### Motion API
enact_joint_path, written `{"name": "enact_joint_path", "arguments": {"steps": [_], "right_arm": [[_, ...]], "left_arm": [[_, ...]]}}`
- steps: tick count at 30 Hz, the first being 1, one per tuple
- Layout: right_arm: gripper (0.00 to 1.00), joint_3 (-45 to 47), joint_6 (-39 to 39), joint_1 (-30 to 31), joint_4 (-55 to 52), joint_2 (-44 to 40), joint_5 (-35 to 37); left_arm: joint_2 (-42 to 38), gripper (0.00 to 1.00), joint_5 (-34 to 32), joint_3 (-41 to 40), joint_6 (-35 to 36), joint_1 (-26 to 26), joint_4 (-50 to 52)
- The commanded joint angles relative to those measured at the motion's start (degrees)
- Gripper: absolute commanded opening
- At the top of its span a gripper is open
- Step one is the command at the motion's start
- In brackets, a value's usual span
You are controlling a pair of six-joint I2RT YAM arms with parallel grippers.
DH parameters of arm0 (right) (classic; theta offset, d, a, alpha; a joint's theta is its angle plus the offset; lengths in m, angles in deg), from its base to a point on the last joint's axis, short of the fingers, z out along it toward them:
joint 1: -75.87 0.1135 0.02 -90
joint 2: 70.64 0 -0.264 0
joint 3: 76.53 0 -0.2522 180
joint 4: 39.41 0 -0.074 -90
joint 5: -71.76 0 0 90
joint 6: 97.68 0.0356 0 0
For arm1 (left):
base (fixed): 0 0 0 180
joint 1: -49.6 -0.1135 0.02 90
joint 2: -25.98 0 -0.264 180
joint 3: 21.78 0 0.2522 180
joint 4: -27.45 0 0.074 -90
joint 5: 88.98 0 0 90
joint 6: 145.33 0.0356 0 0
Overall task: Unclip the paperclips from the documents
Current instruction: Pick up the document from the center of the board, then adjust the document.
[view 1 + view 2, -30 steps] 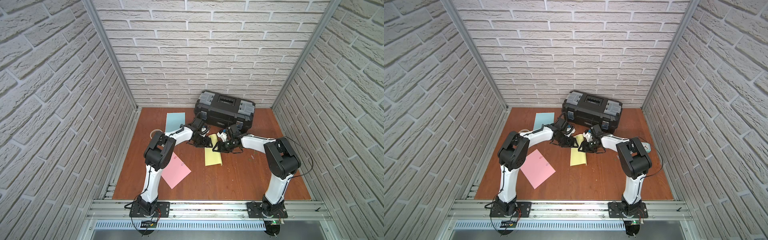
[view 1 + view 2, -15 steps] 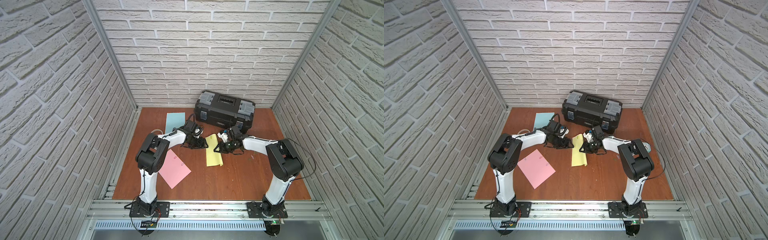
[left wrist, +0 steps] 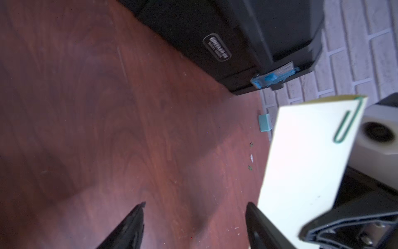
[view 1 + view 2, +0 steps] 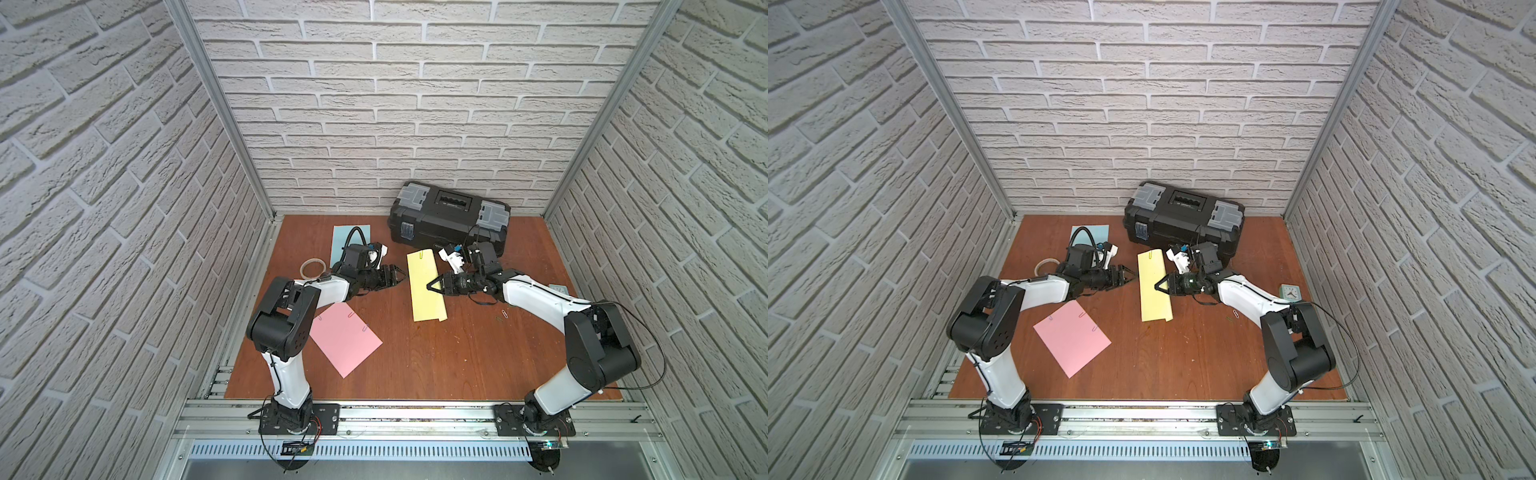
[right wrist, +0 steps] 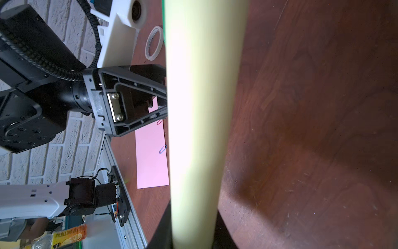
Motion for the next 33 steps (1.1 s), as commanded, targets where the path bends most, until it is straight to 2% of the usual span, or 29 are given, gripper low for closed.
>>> {"name": "enact_joint_path", "arguments": {"steps": [1, 7, 26, 33], "right_arm": [[0.22, 1.5, 1.5, -0.2, 3.4, -1.2, -3.2], [0.22, 1.9, 2.7, -0.2, 5.3, -0.7, -3.7], [0.2, 2.6, 3.3, -2.8, 5.3, -3.8, -3.8], [0.2, 3.1, 4.9, -2.7, 8.3, -1.2, -5.6]], "left_arm": [[-0.8, 0.74, 4.9, -0.7, -4.0, -0.1, -13.5], [-0.5, 0.74, 7.1, -1.1, -6.4, -0.1, -18.2], [-0.5, 0.71, 6.1, -1.6, -6.8, -1.7, -16.8], [0.2, 0.71, 8.5, -1.4, -9.3, -1.0, -20.9]]}}
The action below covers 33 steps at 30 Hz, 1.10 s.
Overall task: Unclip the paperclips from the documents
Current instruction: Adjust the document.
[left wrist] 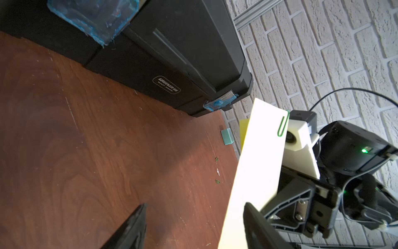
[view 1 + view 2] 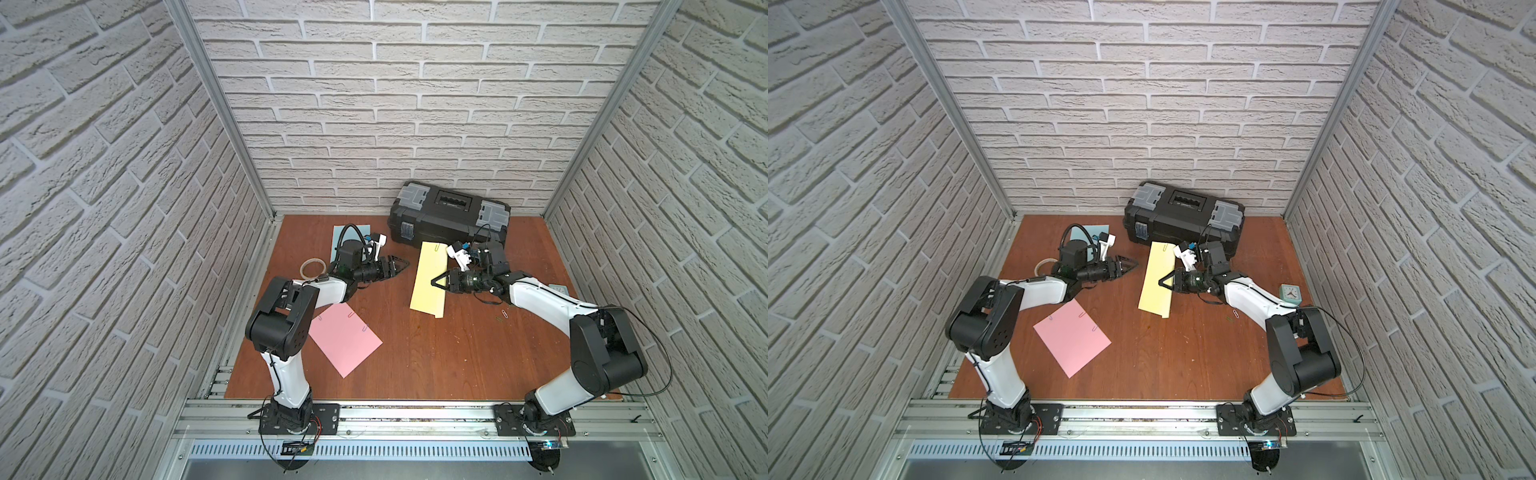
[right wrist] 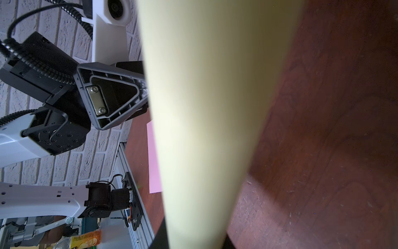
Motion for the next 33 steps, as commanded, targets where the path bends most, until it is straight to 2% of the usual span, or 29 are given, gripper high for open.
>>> {"name": "enact_joint_path", "arguments": {"steps": [1, 9, 22, 26, 33], "right_arm": [[0.2, 0.7, 1.6, 0.2, 4.4, 1.4, -2.7], [0.19, -1.7, 1.4, 2.6, 6.3, 5.2, -5.6], [0.19, -1.4, 0.5, 4.5, 6.5, 8.0, -8.0], [0.19, -1.4, -0.1, 4.6, 5.7, 8.2, -7.7], [0.19, -1.9, 0.0, 4.6, 5.5, 8.4, -6.9]], "left_arm": [[0.3, 0.71, 3.0, 0.1, -2.2, 0.6, -6.7], [2.8, 0.7, 7.2, 3.6, -4.2, 2.8, -8.4], [2.7, 0.67, 6.8, 4.4, -4.9, 2.7, -9.1], [2.9, 0.59, 7.2, 4.5, -6.1, 2.7, -10.3], [2.6, 0.38, 7.8, 4.1, -6.1, 2.6, -10.4]]}}
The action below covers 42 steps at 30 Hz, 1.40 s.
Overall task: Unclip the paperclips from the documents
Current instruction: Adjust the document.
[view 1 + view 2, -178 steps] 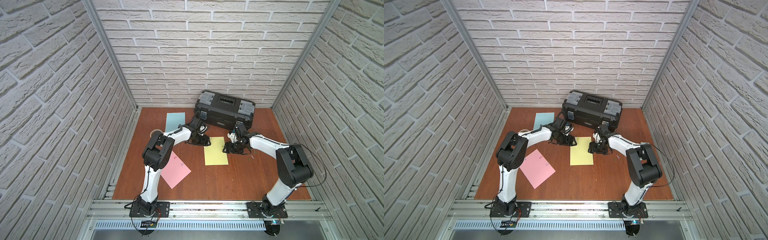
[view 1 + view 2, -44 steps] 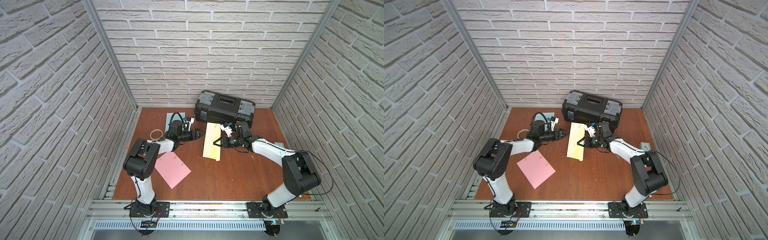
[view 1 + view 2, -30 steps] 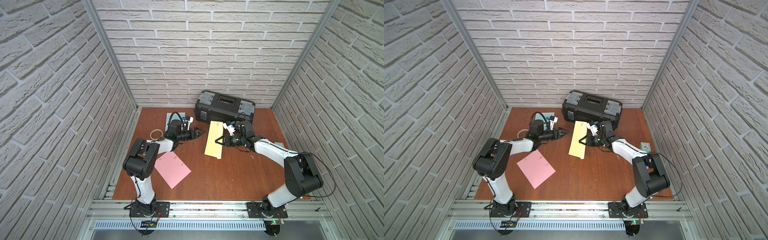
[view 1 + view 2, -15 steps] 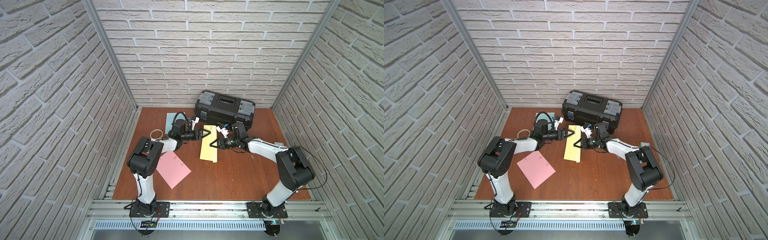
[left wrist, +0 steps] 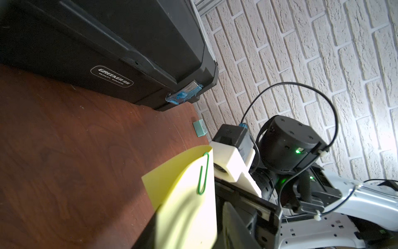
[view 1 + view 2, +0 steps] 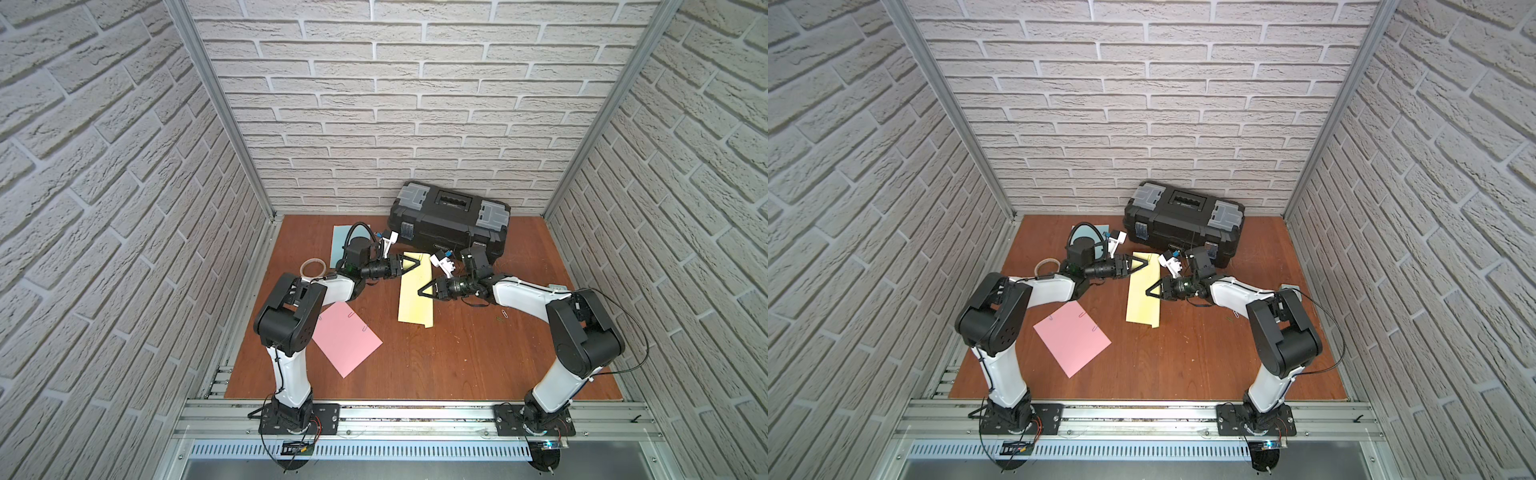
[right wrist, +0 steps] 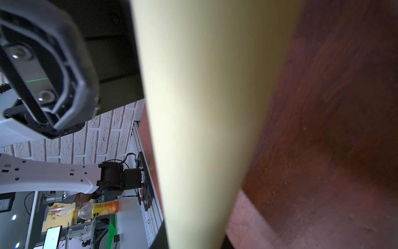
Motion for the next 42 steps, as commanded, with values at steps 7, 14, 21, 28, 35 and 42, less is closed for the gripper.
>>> {"name": "enact_joint_path", "arguments": {"steps": [7, 14, 21, 28, 35, 42], "right_arm": [[0.19, -1.4, -1.4, 0.4, -0.3, 0.6, -0.3], [0.19, -1.8, -3.1, 0.5, -2.5, 0.3, 0.3], [0.55, -3.4, -10.9, -0.1, -12.4, -2.7, 5.6], [0.65, -5.3, -18.1, -3.2, -22.1, -7.8, 11.6], [0.66, -7.1, -22.5, -5.4, -27.0, -12.0, 14.6], [0.66, -7.0, -23.3, -8.0, -28.1, -14.2, 14.7]], "left_arm": [[-1.1, 0.17, 0.8, 0.5, 1.0, -0.3, -2.7], [-1.6, 0.02, 0.9, 1.6, 1.8, -0.2, -0.7], [-4.8, 0.0, 1.5, 3.9, 10.2, 0.3, 11.8], [-8.8, 0.0, 1.9, 7.9, 24.8, 1.5, 32.1], [-10.6, 0.0, 1.5, 9.1, 34.1, 3.0, 44.1], [-8.0, 0.0, 1.8, 13.2, 34.8, 6.7, 44.5]]}}
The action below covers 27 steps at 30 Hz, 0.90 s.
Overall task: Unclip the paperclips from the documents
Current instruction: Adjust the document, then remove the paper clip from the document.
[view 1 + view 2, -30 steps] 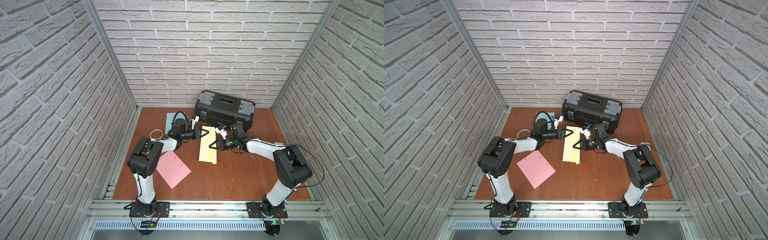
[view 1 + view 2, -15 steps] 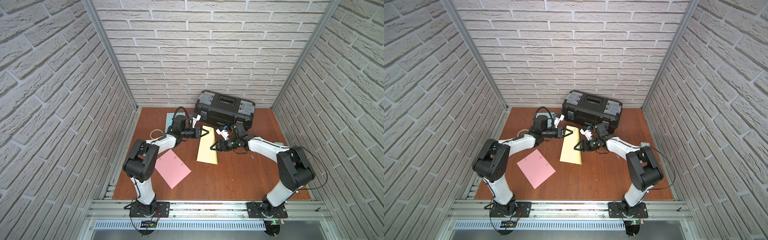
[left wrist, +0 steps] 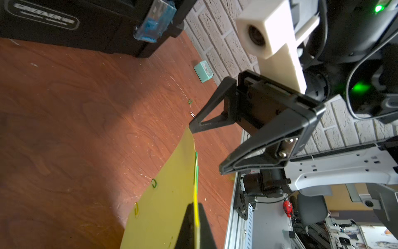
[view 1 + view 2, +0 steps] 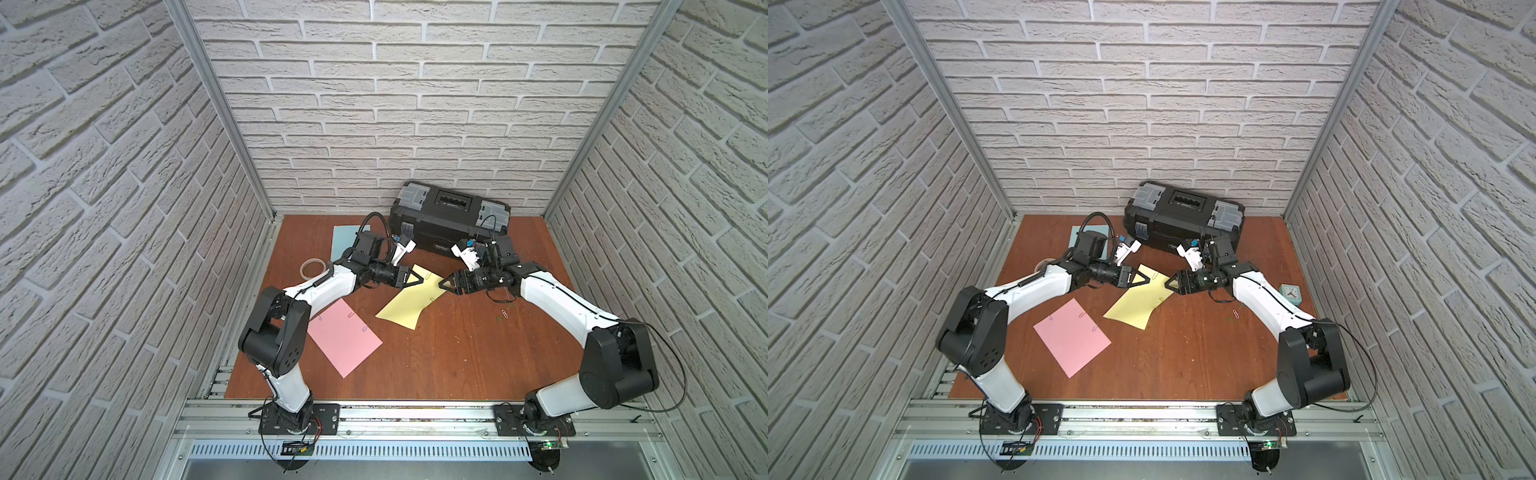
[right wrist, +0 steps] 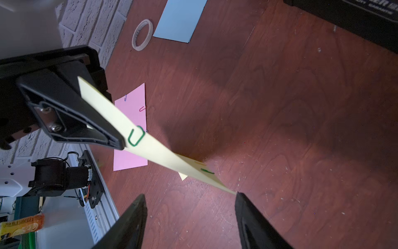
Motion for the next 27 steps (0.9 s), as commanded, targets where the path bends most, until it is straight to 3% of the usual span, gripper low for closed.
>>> {"name": "enact_joint_path", "arguments": {"steps": [1, 7, 12, 21, 27], "right_arm": [[0.66, -0.9, -2.1, -1.2, -1.6, -1.8, 0.1], [0.67, -0.9, -3.5, -2.1, -2.7, -4.3, 0.1], [0.67, -2.3, -4.8, -2.6, -3.8, -6.7, -0.3], [0.67, -3.4, -5.9, -2.6, -4.1, -5.5, -2.1], [0.67, -3.2, -6.1, -1.9, -2.0, -3.2, -4.5]], "left_arm": [[1.1, 0.0, 1.2, 3.6, 2.8, 1.6, 0.4], [1.3, 0.0, 3.6, 4.9, 0.7, 2.6, -2.1], [2.0, 0.0, 1.5, 3.6, 5.1, 2.5, 2.8], [3.8, 0.0, -11.7, 4.2, 16.2, 2.2, 12.8], [3.3, 0.0, -15.6, 4.6, 19.8, 2.1, 15.4]]}}
